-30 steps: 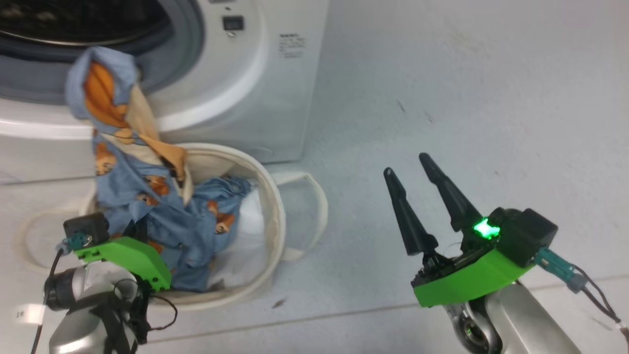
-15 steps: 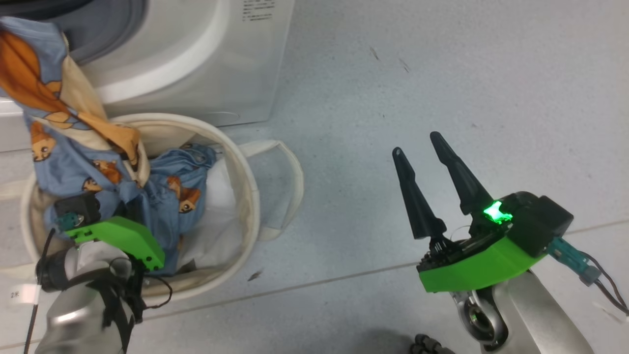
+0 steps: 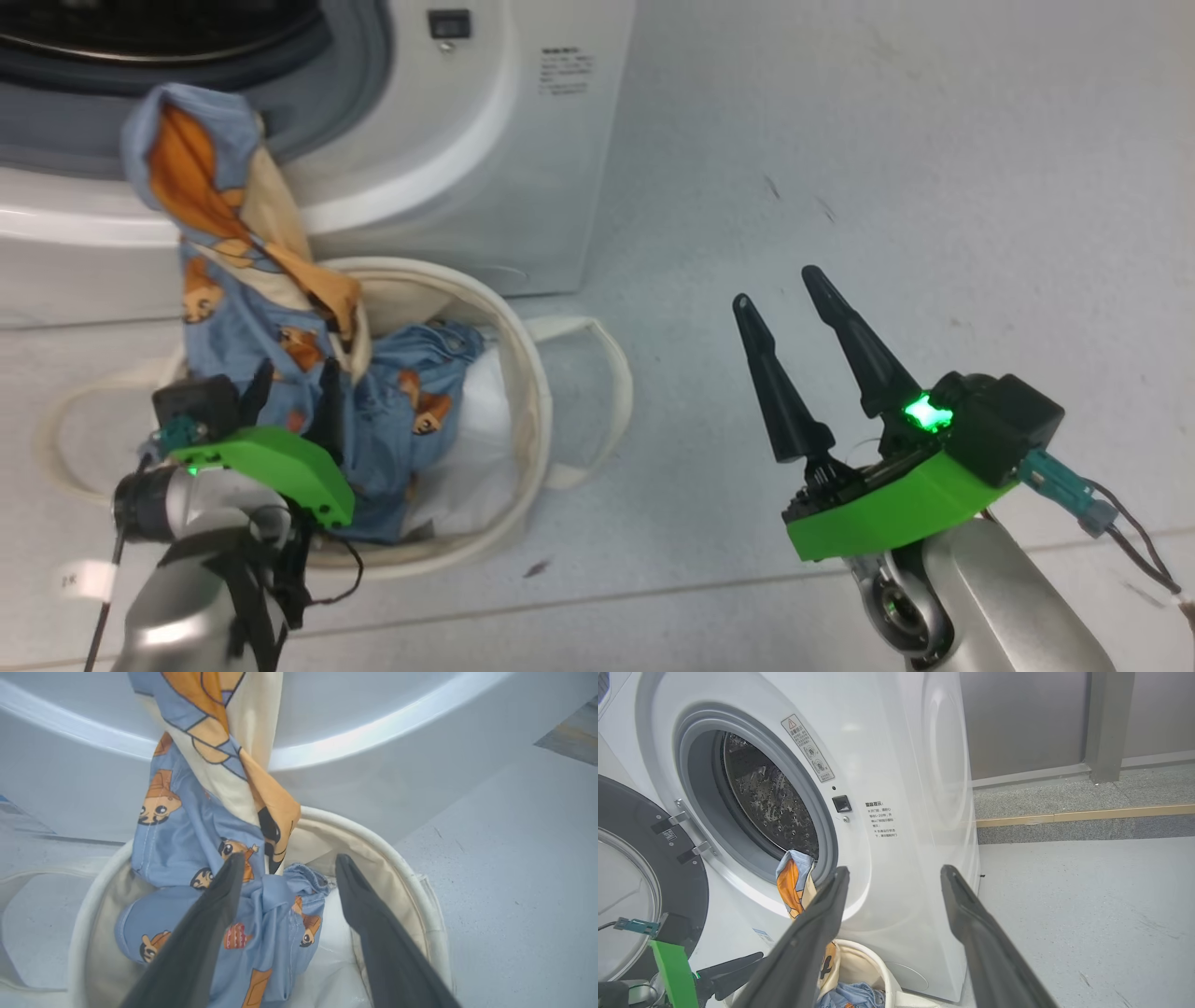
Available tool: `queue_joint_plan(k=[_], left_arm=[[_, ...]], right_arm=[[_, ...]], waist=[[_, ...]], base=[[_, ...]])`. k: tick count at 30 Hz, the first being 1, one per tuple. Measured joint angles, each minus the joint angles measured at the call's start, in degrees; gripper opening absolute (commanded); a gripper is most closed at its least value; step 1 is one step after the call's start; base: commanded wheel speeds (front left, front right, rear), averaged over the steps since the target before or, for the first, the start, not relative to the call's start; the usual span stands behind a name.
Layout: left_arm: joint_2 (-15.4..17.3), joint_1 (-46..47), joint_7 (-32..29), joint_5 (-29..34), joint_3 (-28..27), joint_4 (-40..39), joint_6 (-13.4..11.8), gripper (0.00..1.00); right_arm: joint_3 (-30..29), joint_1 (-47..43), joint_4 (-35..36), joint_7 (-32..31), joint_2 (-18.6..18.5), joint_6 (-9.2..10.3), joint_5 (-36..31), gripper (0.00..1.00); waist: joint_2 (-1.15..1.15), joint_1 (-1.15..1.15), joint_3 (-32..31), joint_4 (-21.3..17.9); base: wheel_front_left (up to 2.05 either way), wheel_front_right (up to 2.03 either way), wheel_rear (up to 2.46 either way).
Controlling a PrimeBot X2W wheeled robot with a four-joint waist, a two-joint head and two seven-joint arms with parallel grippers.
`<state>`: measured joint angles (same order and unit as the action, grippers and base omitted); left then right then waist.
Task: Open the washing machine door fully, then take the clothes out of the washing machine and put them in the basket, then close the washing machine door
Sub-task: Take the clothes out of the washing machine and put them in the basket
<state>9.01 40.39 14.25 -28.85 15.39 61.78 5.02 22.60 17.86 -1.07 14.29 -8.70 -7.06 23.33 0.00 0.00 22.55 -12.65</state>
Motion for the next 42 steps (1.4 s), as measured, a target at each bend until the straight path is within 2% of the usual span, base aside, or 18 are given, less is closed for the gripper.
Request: queue_joint_plan(k=[11, 20, 31, 39, 42], left_arm=[[2.43, -15.76, 0.04, 8.1, -2.66, -25.71, 1.07, 1.0], [4.43, -24.13, 0.05, 7.19, -4.35, -41.08, 1.62, 1.0], [4.92, -27.51, -1.04, 6.47, -4.77, -45.85, 0.23, 1.0], [4.9, -27.42, -1.13, 5.71, -5.08, -46.03, -0.55, 1.0], [4.68, -26.4, -1.11, 4.34, -5.46, -43.77, -0.53, 1.0]], right_arm=[[-0.08, -0.91, -3.09, 0.0, -0.8, 0.0, 0.55, 1.0], [0.85, -3.87, -6.39, 0.0, -0.89, 0.0, 0.38, 1.0], [1.99, -4.26, -7.54, 0.0, -0.87, 0.0, 0.47, 1.0], [2.41, -4.15, -7.45, 0.0, -0.86, 0.0, 0.47, 1.0], [2.72, -4.0, -7.42, 0.0, -0.83, 0.0, 0.47, 1.0]], waist=[[0.0, 0.0, -7.51, 5.51], [0.0, 0.0, -12.68, 8.99], [0.0, 0.0, -13.09, 9.59], [0.0, 0.0, -11.9, 7.72], [0.0, 0.0, -11.24, 6.88]], base=[[0.0, 0.0, 0.0], [0.0, 0.0, 0.0], [0.0, 0.0, 0.0], [0.0, 0.0, 0.0], [0.0, 0.0, 0.0]])
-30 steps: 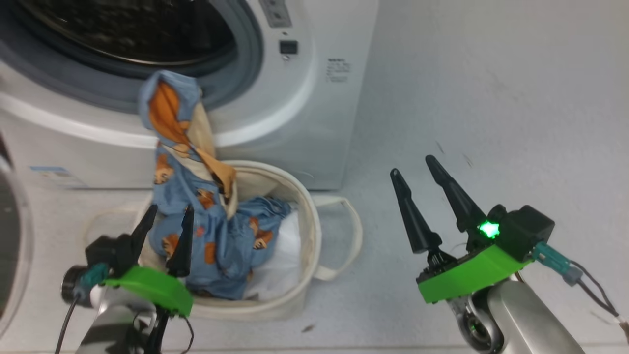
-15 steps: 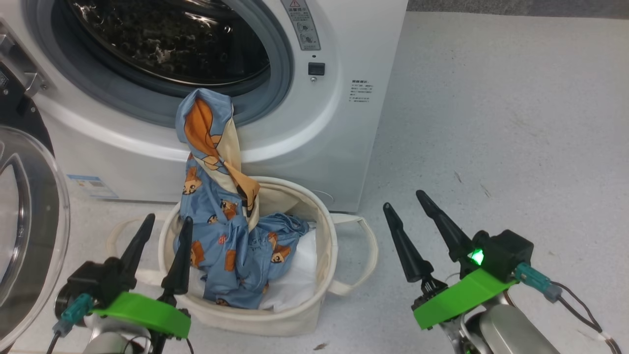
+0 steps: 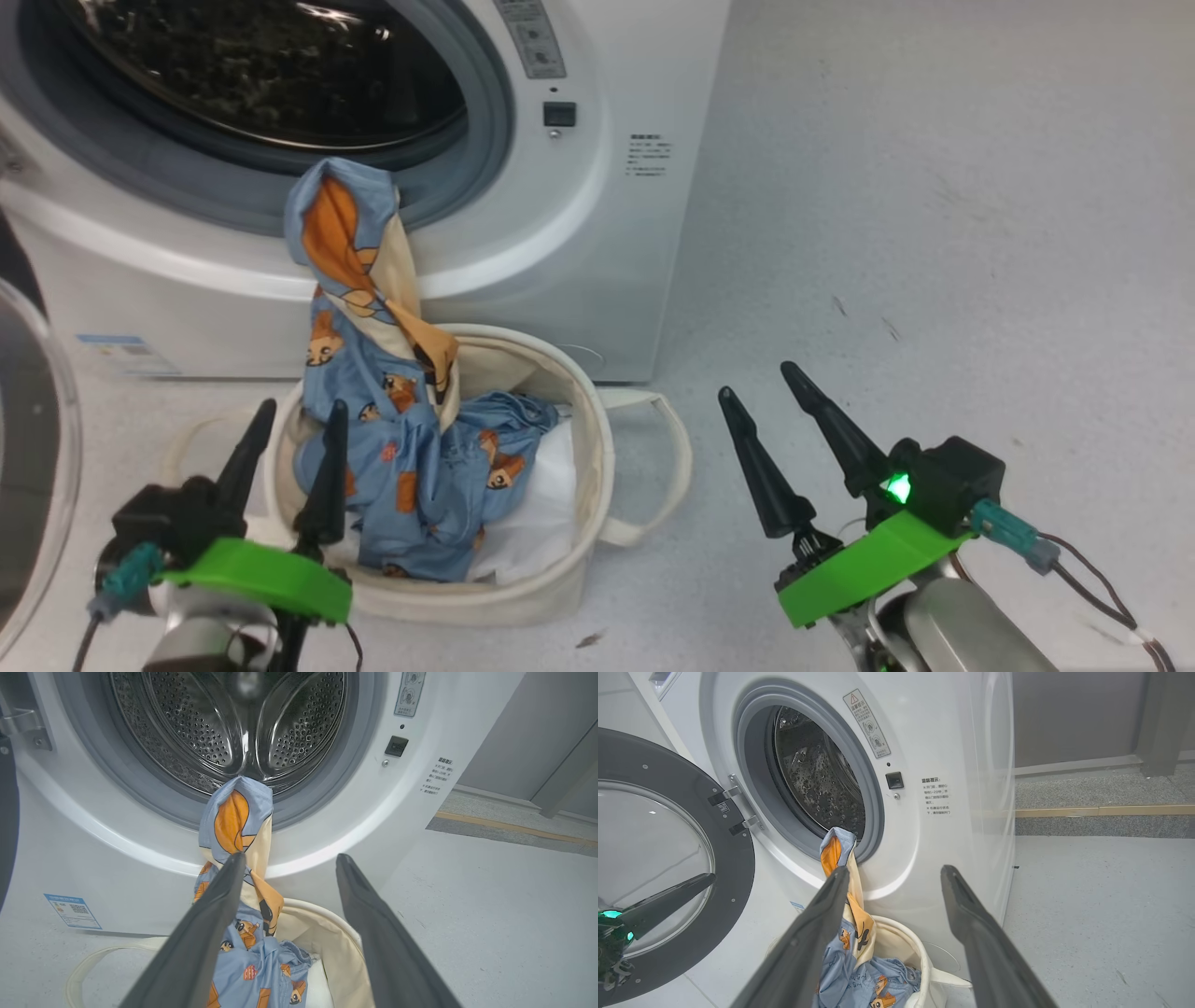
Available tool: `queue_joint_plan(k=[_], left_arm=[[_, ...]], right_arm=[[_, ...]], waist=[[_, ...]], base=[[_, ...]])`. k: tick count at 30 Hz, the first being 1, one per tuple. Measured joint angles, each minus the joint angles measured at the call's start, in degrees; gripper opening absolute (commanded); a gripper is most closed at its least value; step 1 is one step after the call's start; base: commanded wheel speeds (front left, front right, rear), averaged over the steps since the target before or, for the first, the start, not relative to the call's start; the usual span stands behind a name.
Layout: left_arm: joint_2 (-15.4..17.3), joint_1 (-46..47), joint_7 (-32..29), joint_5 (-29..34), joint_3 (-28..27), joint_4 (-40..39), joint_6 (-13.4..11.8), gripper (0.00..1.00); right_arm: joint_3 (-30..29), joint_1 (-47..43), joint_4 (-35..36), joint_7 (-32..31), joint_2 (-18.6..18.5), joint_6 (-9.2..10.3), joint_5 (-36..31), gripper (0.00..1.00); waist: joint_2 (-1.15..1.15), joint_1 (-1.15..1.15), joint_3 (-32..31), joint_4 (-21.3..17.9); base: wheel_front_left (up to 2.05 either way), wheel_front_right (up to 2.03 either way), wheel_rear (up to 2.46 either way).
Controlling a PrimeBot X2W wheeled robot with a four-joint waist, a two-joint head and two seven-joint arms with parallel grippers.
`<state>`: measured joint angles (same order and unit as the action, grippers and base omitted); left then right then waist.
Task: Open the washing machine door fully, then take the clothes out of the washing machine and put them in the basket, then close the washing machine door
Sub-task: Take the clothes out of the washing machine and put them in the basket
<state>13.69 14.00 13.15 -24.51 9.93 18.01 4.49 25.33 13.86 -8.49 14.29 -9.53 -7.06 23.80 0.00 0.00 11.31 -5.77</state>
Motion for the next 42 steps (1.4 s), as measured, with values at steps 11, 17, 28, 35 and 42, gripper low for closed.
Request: queue_joint_plan(k=[11, 17, 28, 35, 42], left_arm=[[0.96, 15.88, 0.69, -0.47, -2.77, 18.29, 0.18, 1.0], [2.1, 23.79, 1.1, -0.38, -4.07, 26.61, 0.25, 1.0], [5.21, 35.18, 1.16, -0.83, -6.49, 41.47, 1.22, 1.0], [7.56, 40.99, 1.16, -1.25, -7.33, 48.92, 1.4, 1.0], [7.78, 44.01, 1.16, -1.23, -6.89, 50.7, 1.6, 0.0]], right_arm=[[1.1, 1.71, 1.04, 0.0, 0.2, 0.0, -0.01, 1.0], [0.2, 2.41, 2.07, 0.0, 0.24, 0.0, -0.36, 1.0], [-2.1, 3.63, 4.93, 0.0, 1.33, 0.0, -1.81, 1.0], [-2.71, 3.84, 5.91, 0.0, 2.03, 0.0, -2.21, 1.0], [-3.8, 3.93, 6.47, 0.0, 2.46, 0.0, -2.61, 1.0]], waist=[[0.0, 0.0, 4.52, -5.16], [0.0, 0.0, 7.78, -7.65], [0.0, 0.0, 15.08, -12.58], [0.0, 0.0, 18.27, -15.33], [0.0, 0.0, 19.93, -15.93]], base=[[0.0, 0.0, 0.0], [0.0, 0.0, 0.0], [0.0, 0.0, 0.0], [0.0, 0.0, 0.0], [0.0, 0.0, 0.0]])
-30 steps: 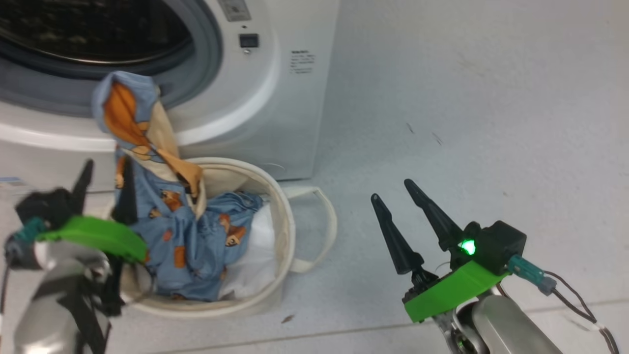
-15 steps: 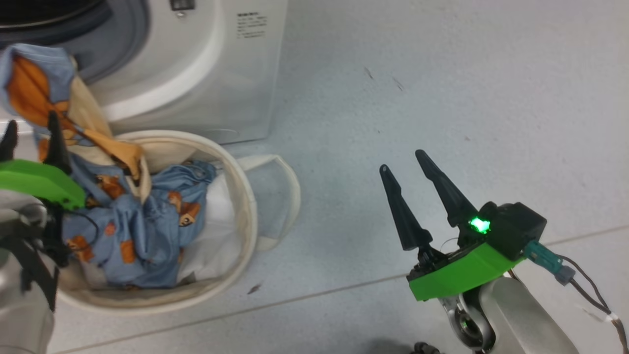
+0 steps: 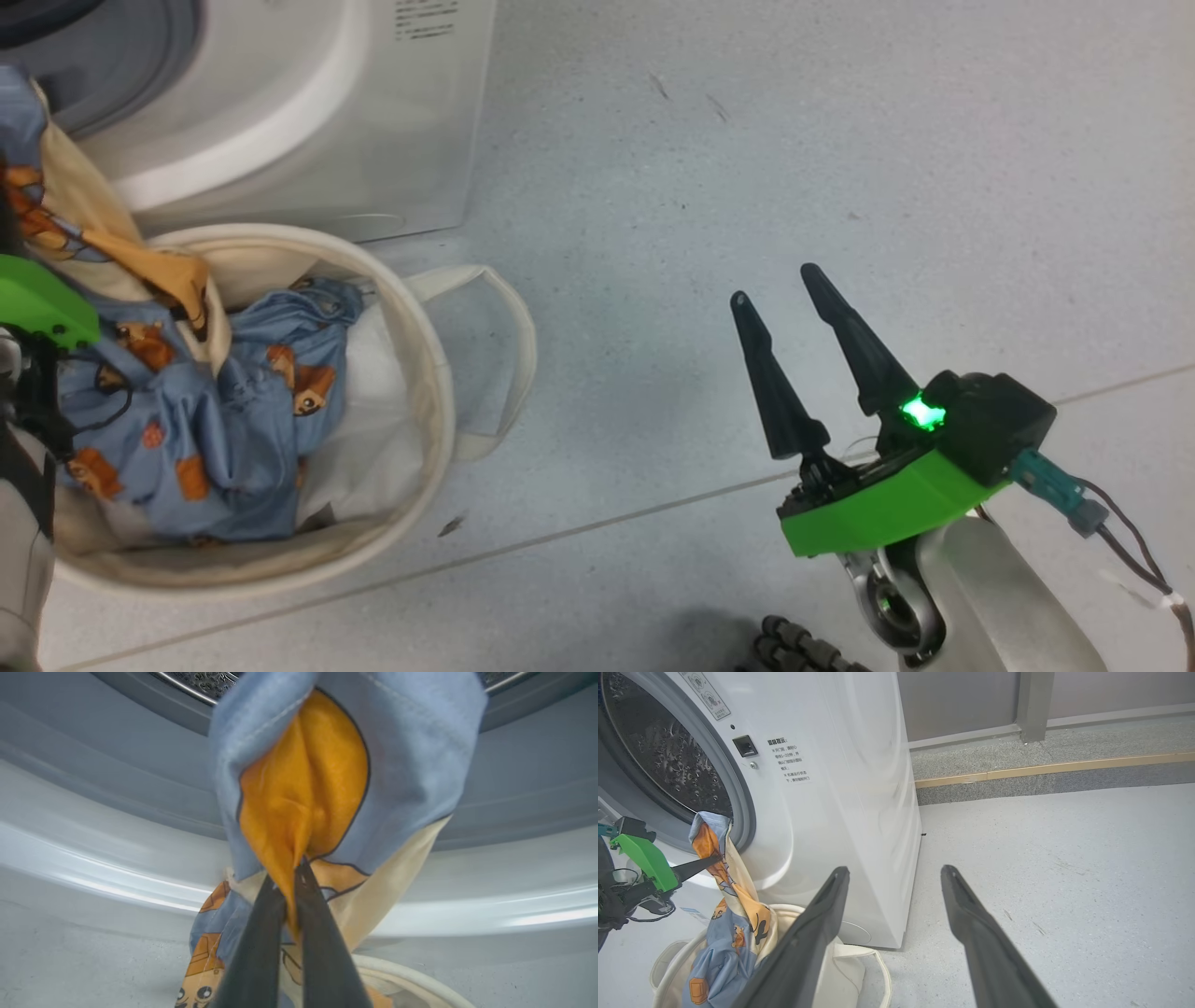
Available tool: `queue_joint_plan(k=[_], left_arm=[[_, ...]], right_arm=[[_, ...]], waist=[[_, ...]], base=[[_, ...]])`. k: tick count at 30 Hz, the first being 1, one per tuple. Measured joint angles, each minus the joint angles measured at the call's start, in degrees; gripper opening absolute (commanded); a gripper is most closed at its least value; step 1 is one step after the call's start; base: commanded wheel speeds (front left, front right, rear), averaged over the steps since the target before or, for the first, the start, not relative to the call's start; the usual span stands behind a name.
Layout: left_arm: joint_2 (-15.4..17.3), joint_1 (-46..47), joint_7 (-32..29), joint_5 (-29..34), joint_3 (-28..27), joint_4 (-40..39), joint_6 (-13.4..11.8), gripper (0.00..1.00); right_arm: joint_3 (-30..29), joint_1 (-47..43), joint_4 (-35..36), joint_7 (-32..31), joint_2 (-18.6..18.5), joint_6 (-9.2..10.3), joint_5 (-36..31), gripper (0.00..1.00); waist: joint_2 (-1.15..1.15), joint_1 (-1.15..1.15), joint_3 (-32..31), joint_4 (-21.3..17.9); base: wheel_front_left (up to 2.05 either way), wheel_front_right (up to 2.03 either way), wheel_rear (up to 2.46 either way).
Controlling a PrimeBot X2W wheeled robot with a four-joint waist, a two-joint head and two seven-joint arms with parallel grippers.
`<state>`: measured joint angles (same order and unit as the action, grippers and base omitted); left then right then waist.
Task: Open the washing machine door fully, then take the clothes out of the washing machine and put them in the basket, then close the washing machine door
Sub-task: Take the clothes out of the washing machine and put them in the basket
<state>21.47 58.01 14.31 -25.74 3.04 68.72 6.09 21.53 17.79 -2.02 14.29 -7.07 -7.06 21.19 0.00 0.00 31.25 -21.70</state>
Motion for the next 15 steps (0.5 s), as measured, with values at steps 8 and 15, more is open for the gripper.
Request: queue_joint_plan(k=[8, 15], left_arm=[[-2.54, -2.08, 0.0, 0.59, 0.52, -4.61, 0.57, 0.0], [-6.98, -12.31, 0.0, 1.99, 1.74, -14.14, 1.07, 0.0]], right_arm=[[0.11, 0.02, -0.16, 0.0, 0.0, 0.0, 0.01, 1.0], [1.25, 0.1, -1.55, 0.0, -0.46, 0.0, 0.38, 1.0]], waist=[[0.0, 0.0, -1.55, 2.81], [0.0, 0.0, -5.37, 7.2]], base=[[0.0, 0.0, 0.0], [0.0, 0.0, 0.0]])
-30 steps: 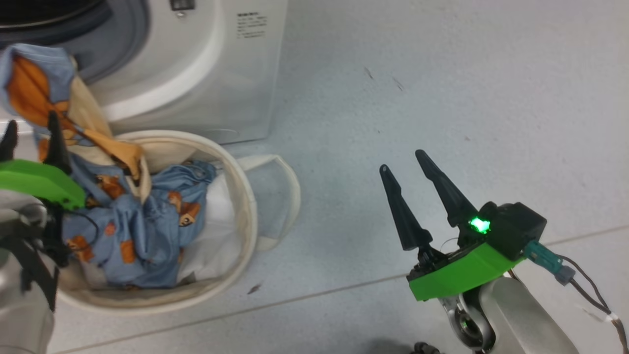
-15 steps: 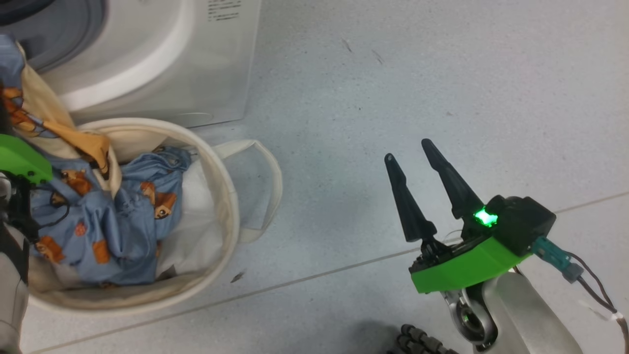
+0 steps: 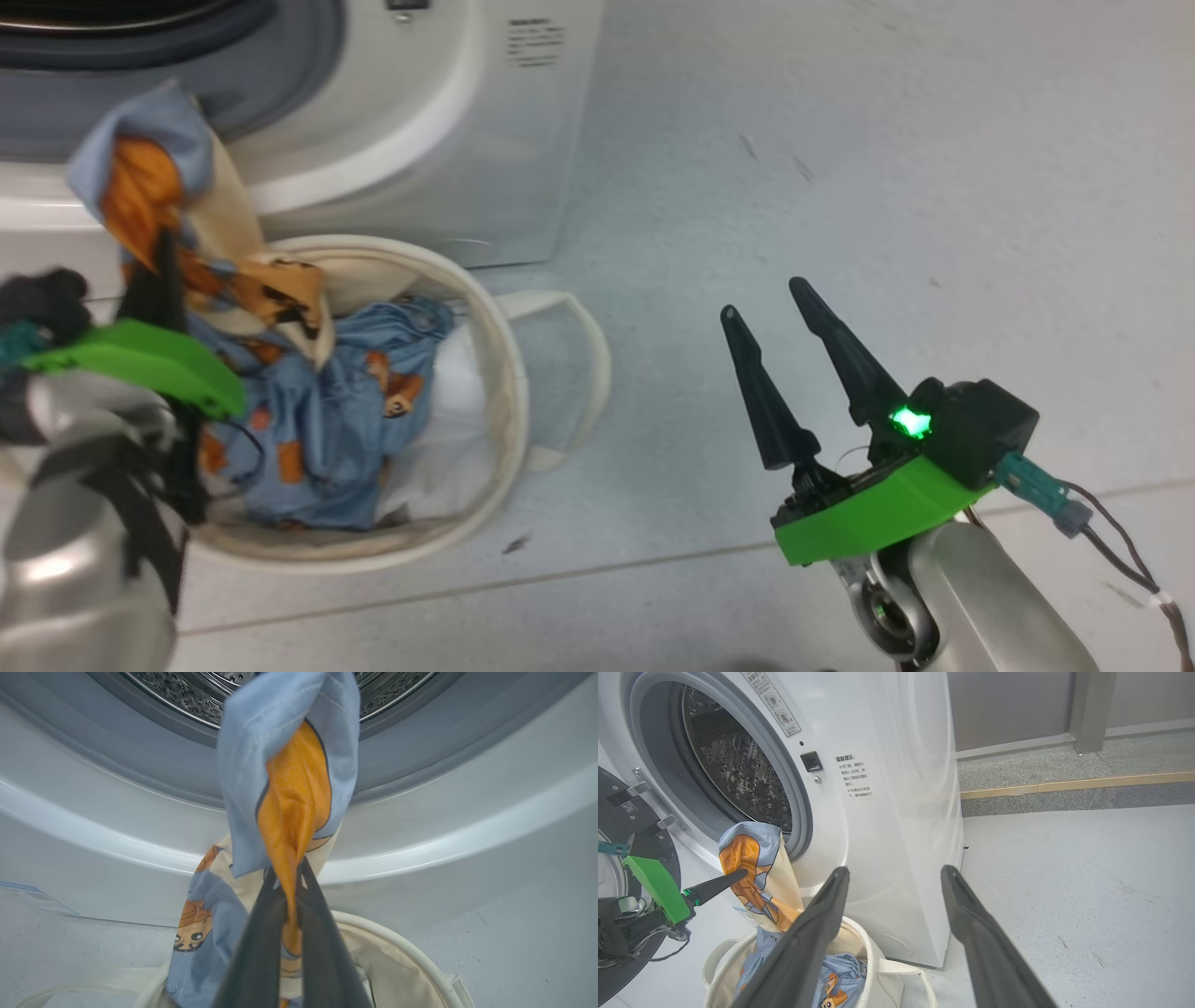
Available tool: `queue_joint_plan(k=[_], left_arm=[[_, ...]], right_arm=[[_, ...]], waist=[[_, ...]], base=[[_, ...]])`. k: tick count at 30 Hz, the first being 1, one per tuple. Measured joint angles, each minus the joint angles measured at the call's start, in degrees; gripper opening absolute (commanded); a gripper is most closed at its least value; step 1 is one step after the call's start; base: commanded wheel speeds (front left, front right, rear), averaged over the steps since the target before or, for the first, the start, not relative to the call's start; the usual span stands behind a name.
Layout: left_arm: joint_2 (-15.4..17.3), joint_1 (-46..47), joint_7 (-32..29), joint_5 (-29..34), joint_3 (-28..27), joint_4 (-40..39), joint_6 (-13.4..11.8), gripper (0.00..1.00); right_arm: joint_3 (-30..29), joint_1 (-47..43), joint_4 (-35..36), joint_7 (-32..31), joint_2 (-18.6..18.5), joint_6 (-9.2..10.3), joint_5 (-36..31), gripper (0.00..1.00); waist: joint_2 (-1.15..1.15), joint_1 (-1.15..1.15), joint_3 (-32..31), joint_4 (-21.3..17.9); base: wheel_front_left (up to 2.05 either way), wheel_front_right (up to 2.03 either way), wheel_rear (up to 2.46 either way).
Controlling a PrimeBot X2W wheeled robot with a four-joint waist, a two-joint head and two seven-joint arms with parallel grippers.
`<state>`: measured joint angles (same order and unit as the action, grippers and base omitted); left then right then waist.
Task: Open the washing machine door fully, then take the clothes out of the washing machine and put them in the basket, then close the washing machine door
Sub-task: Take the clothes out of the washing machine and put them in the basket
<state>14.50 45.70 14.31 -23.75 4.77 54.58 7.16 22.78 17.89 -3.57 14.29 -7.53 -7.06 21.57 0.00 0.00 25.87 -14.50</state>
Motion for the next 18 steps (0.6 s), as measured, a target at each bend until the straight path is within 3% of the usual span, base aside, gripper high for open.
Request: queue_joint_plan(k=[10, 18], left_arm=[[-4.49, -12.24, 0.0, -0.23, 9.45, -4.46, 0.01, 0.0], [-5.41, -15.58, 0.0, -2.56, 15.12, -3.83, 0.01, 0.0]], right_arm=[[0.56, -0.03, -1.69, 0.0, -0.33, 0.0, 1.22, 1.0], [0.59, -0.15, -2.14, 0.0, -0.31, 0.0, 1.74, 1.0]], waist=[[0.0, 0.0, -4.95, 5.26], [0.0, 0.0, -6.98, 5.94]], base=[[0.0, 0.0, 0.0], [0.0, 0.0, 0.0]])
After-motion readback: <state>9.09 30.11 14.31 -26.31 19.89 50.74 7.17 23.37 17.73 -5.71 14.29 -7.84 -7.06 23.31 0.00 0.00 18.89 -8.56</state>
